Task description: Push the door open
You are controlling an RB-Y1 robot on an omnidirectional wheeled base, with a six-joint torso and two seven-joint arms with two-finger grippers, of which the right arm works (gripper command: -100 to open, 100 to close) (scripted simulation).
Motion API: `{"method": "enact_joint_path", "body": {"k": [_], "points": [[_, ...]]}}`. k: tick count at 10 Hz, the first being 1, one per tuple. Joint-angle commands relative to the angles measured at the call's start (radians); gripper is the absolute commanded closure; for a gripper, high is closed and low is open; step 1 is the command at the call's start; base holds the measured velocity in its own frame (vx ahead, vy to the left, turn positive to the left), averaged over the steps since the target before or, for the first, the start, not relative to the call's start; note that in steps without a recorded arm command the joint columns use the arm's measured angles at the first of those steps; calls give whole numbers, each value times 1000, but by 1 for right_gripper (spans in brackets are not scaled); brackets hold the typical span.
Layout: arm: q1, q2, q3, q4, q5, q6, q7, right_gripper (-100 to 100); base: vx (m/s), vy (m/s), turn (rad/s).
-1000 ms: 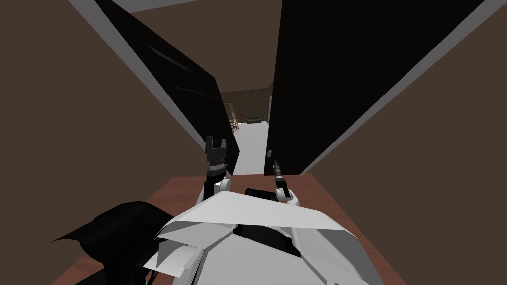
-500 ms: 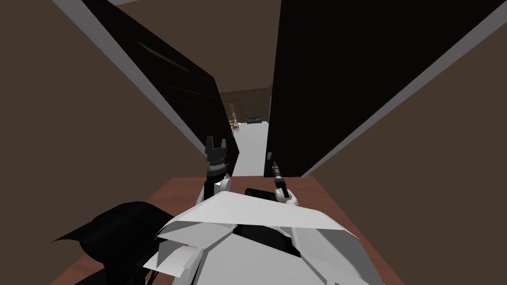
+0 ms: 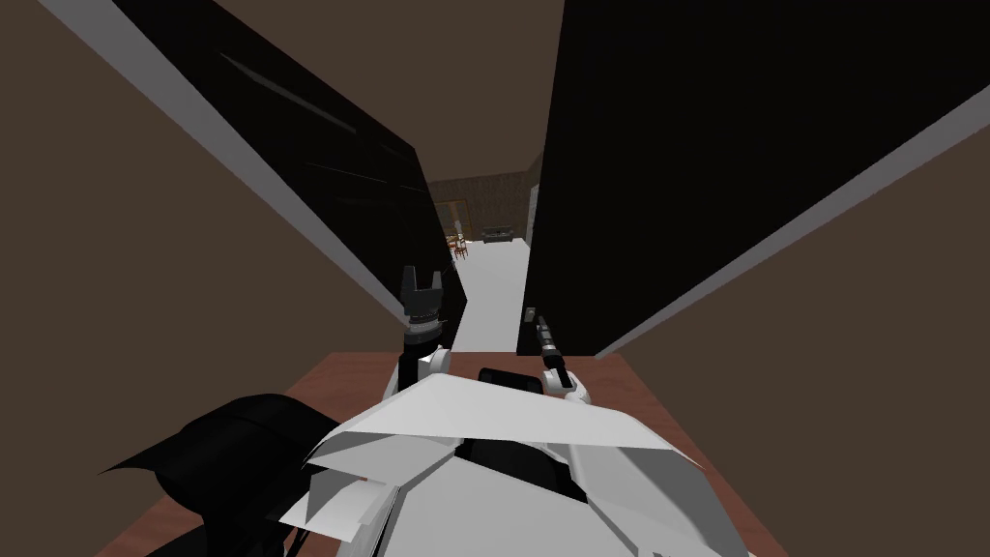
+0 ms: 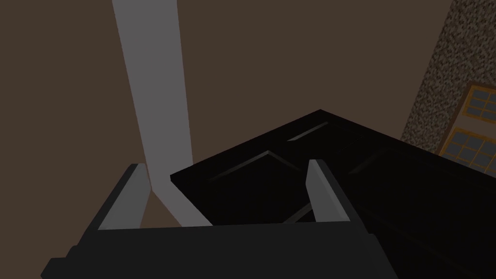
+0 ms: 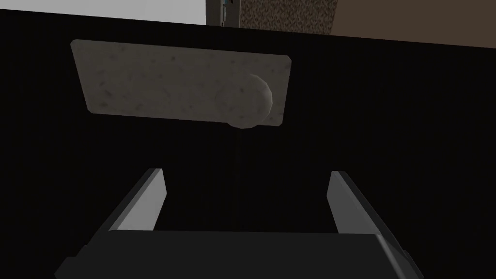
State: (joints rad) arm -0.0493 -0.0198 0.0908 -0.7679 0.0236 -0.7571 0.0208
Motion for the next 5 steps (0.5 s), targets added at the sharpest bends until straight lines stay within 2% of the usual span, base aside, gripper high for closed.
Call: {"method": "enact_joint_path", "body": {"k": [1,3,4,5], "points": [[-4,9,-4,7,-2,-3,1,-100,211,41,17],[-7,46,-8,13,-4,-7,1,-100,194,21,28],[-5,36,-7,11,-3,-5,2,-100,71,9,-4],[-5,36,-7,11,-3,-5,2,100,-14,1,2]]}}
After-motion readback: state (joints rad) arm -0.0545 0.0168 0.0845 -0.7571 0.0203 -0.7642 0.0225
